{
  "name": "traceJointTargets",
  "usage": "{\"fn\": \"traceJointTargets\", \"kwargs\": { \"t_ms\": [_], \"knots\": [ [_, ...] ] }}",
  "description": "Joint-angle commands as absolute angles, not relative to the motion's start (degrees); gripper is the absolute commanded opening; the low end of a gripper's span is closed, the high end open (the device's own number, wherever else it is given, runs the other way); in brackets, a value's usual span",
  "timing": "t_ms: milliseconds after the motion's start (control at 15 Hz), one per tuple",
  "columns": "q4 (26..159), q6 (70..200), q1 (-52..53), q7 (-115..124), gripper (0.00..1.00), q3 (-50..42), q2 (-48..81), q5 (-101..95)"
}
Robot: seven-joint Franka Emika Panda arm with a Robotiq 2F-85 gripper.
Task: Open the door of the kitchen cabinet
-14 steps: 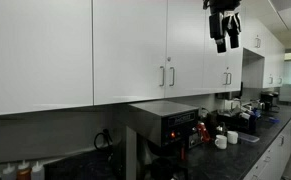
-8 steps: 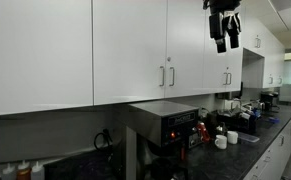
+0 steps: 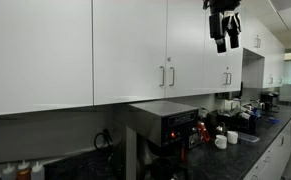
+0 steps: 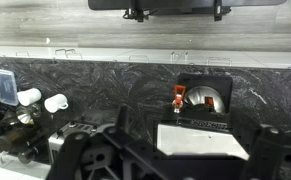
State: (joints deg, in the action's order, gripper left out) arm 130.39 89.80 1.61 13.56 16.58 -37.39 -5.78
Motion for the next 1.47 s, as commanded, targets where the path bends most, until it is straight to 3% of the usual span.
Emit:
{"fn": "traceJointTargets", "kwargs": {
  "t_ms": [0,733,1400],
  "knots": [
    [130.17,89.52,3.31,14.41,1.00,15.41,-36.98,-6.51],
    [130.17,89.53,3.31,14.41,1.00,15.41,-36.98,-6.51],
    [133.26,112.40,-0.75,18.37,1.00,13.77,-32.38,-25.37]
  ]
}}
